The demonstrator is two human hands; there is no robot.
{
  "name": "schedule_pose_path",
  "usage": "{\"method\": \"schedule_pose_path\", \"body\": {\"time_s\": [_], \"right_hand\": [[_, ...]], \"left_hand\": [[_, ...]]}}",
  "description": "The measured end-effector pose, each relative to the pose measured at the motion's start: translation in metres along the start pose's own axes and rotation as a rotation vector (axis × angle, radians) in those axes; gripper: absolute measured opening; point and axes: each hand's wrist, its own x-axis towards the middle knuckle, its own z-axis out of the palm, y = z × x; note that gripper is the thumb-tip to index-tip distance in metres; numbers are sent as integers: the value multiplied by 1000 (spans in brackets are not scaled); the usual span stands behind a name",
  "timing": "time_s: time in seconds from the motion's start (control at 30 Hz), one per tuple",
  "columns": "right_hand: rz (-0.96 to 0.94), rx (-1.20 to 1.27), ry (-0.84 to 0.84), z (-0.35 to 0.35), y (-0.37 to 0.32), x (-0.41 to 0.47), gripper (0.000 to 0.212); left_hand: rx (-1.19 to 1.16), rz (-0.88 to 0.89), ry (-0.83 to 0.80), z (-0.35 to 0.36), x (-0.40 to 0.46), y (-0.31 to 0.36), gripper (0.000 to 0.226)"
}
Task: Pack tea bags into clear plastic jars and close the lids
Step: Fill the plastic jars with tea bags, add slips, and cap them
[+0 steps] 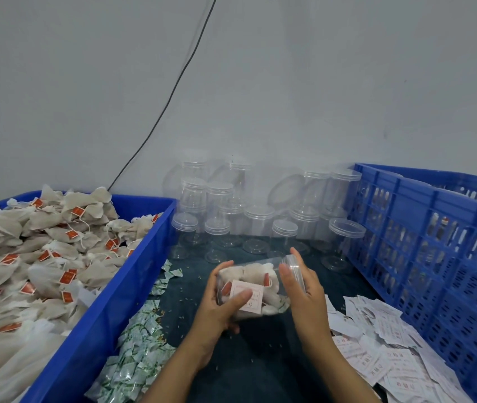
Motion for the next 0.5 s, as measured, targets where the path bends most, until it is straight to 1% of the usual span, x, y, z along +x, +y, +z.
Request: {"method": "schedule_pose_path", "body": {"time_s": [0.07, 0.13, 0.17, 0.23, 0.27, 0.33, 0.4, 0.43, 0.5], "right_hand": [[-30, -19, -32, 3, -2, -1, 78], [-115, -76, -62, 1, -1, -2, 91], [-168, -114, -82, 0, 0, -1, 87], [-277, -169, -126, -2, 1, -1, 65], [-321, -181, -150, -3, 1, 0, 57], [-403, -198, -192, -7, 0, 2, 52], [-467, -211, -210, -10, 1, 3, 52], [-463, -204, -210, -10, 1, 3, 52], [-357, -139, -191, -10, 0, 2, 50]], "left_hand": [[37, -2, 30, 2, -1, 1, 76], [6, -70, 42, 3, -2, 5, 78], [-5, -123, 38, 3, -2, 6, 77], [-13, -236, 14, 3, -3, 8, 69], [-23, -285, 0, 3, -3, 8, 66], [-40, -343, -28, 2, -3, 7, 68], [-32, -344, -36, 2, -3, 6, 69], [-15, -320, -34, 5, -5, 5, 70], [8, -209, 6, 11, -7, 4, 73]]}}
